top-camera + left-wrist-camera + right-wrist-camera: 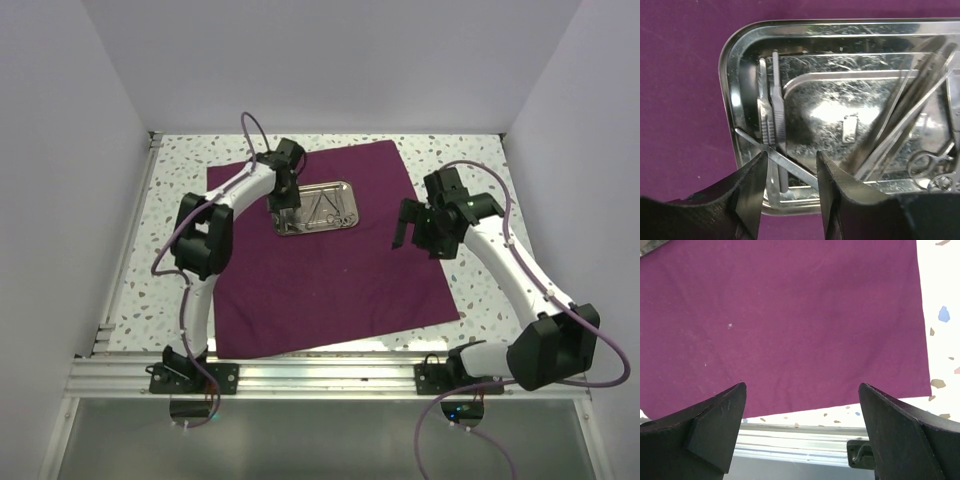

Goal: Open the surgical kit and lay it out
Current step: Pick up the medical item from the container.

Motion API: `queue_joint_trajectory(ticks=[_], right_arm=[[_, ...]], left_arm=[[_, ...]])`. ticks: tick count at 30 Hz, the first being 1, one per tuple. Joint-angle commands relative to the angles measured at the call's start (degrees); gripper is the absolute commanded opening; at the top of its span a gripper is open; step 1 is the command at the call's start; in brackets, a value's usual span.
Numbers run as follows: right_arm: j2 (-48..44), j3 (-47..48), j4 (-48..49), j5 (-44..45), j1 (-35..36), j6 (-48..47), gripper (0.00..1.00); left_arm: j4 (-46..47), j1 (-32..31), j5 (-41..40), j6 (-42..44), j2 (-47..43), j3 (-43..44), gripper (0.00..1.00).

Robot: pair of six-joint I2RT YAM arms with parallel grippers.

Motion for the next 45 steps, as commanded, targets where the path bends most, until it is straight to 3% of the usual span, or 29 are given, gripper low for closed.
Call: queue_joint_trajectory(ticks=[1, 37, 43, 45], right_arm=[[1.0, 2.4, -0.5, 0.6, 0.2, -3.9, 0.98], [8.8, 1.5, 0.4, 0.0, 0.1, -7.6, 0.98], [9.2, 1.5, 0.2, 0.0, 0.1, -7.5, 0.98], [9.3, 1.7, 0.1, 0.1, 0.2, -7.5, 0.98]], left_arm=[[0.5, -0.9, -1.9, -5.2, -6.2, -0.1, 0.48], [2.9, -1.6, -2.9, -8.7, -1.2, -6.6, 0.44], [3.4, -1.2, -2.2, -8.5, 1.0, -5.9, 0.39], [3.4, -1.1, -2.1, -8.1, 1.5, -5.9, 0.31]])
